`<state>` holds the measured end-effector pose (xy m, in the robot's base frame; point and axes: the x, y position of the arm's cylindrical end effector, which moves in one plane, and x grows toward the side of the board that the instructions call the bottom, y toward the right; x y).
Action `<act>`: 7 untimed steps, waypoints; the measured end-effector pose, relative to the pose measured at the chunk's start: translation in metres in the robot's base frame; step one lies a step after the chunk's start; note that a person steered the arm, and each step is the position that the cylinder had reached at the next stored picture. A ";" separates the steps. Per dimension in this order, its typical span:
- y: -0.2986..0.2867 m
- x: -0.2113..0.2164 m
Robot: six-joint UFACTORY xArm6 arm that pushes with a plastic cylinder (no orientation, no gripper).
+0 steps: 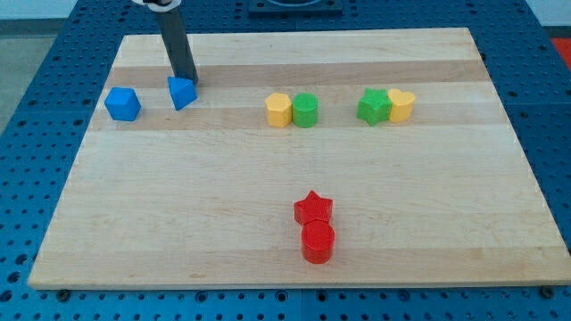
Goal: Slightly push the triangle to the left
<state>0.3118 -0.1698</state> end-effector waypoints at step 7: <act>0.020 0.036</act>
<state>0.3476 -0.1497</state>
